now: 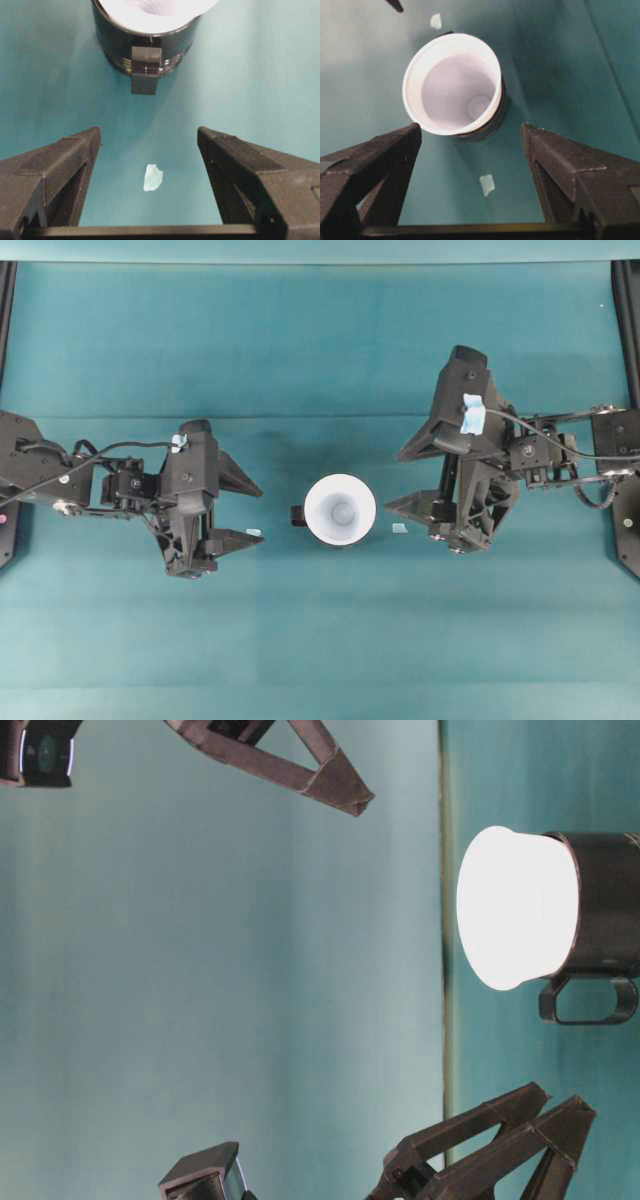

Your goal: Put the paper cup into the moved cup holder.

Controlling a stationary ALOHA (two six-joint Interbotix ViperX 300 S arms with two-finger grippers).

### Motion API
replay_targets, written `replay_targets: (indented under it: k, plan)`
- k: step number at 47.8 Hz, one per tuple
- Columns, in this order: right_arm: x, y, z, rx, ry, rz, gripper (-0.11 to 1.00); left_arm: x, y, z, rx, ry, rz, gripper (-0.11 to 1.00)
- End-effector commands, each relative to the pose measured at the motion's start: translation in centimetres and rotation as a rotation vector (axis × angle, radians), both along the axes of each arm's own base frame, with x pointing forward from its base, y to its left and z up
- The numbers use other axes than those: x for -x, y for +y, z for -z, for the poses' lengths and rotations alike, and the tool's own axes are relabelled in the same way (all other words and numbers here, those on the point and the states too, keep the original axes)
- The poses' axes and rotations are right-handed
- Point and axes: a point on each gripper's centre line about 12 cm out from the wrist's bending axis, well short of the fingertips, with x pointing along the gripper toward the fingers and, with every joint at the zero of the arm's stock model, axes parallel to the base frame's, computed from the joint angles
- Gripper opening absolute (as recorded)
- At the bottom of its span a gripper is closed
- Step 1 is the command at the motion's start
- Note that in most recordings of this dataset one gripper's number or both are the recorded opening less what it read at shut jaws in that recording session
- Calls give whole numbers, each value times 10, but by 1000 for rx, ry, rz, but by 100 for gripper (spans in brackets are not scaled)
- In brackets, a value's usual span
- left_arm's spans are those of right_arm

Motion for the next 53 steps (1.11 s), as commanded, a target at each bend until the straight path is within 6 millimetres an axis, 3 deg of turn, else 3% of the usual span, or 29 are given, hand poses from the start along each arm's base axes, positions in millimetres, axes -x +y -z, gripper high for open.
replay_targets:
  k: [1,16,35,53]
  plan:
    - [1,1,-9,8,-29,-11,88,-2,0,-6,-3,-20,2,83]
    - [14,7,-7,2,-34,-24,88,0,-1,-4,-2,-15,4,83]
    - [46,16,-8,0,-60,-59,88,-9,-6,-15,0,-52,20,83]
    - [51,16,-8,5,-64,-64,88,-9,-12,-15,-2,-51,37,83]
